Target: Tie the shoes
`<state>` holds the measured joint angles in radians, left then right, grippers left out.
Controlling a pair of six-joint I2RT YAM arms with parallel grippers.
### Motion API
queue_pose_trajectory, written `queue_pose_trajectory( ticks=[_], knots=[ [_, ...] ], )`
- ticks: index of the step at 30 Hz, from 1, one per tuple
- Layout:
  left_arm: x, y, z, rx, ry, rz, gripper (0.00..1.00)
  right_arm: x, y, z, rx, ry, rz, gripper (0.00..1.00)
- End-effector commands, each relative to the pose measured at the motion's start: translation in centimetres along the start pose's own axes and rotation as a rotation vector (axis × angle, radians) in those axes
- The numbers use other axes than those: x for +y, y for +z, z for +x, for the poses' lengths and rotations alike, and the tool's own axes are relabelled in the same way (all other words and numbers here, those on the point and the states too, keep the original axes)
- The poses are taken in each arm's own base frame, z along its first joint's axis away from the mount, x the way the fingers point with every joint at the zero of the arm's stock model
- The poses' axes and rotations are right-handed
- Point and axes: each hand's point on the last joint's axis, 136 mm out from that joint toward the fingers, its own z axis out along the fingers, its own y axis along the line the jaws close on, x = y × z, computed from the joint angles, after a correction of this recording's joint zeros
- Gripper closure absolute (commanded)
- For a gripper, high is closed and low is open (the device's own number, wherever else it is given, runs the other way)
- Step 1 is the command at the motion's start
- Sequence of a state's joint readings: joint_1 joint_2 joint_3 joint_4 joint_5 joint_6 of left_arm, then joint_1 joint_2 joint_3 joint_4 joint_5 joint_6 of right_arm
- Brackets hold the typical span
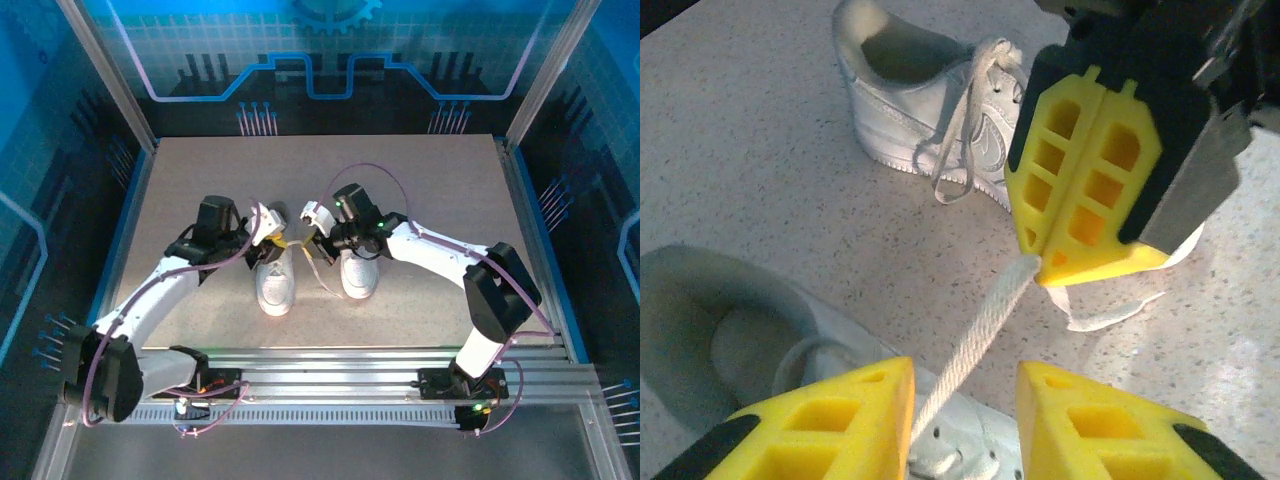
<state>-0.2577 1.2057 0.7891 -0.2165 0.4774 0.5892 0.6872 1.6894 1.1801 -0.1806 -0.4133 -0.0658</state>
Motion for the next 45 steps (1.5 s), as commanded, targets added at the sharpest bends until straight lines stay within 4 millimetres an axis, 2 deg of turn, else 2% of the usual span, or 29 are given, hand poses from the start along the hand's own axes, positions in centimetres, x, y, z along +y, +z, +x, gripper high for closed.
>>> queue_pose_trajectory(
  ticks=[1,8,22,25,28,30,33,34,39,42,45],
  knots=[
    [1.1,0.9,-0.6,-0.026,0.117,-0.049,0.68,1.0,0.4,-0.3,0.009,0.012,-0.05,1.0],
    [0.4,2.1,0.2,0.002,0.136,-0.003,0.67,1.1,0.7,-0.1,0.019,0.015,-0.059,1.0],
    [-1.4,2.7,0.9,0.047,0.189,0.056,0.64,0.9,0.8,-0.1,0.029,0.013,-0.053,1.0],
    [-1.6,2.9,1.0,0.055,0.194,0.062,0.73,0.9,0.8,-0.2,0.031,0.015,-0.052,1.0],
    [-1.7,2.8,0.9,0.055,0.189,0.061,1.0,1.0,0.7,-0.3,0.028,0.016,-0.055,1.0],
    [-1.6,2.4,0.6,0.041,0.179,0.041,1.0,1.0,0.6,-0.6,0.023,0.017,-0.055,1.0],
    [-1.5,1.6,0.4,0.014,0.151,-0.007,1.0,1.0,0.2,-1.4,0.003,0.038,-0.072,0.78],
    [-1.4,1.3,0.4,0.008,0.136,-0.027,1.0,1.0,0.0,-1.8,-0.008,0.06,-0.098,0.75],
    [-1.7,-0.3,1.8,-0.026,-0.012,-0.113,1.0,0.1,-0.6,-3.6,-0.019,0.162,-0.12,0.68],
    [-2.0,-1.3,2.5,-0.062,-0.085,-0.156,1.0,-1.2,0.2,-4.0,0.016,0.221,-0.079,0.63],
    [-2.4,-1.7,3.2,-0.078,-0.124,-0.169,1.0,-2.5,1.9,-4.0,0.072,0.315,-0.054,0.6]
  ],
)
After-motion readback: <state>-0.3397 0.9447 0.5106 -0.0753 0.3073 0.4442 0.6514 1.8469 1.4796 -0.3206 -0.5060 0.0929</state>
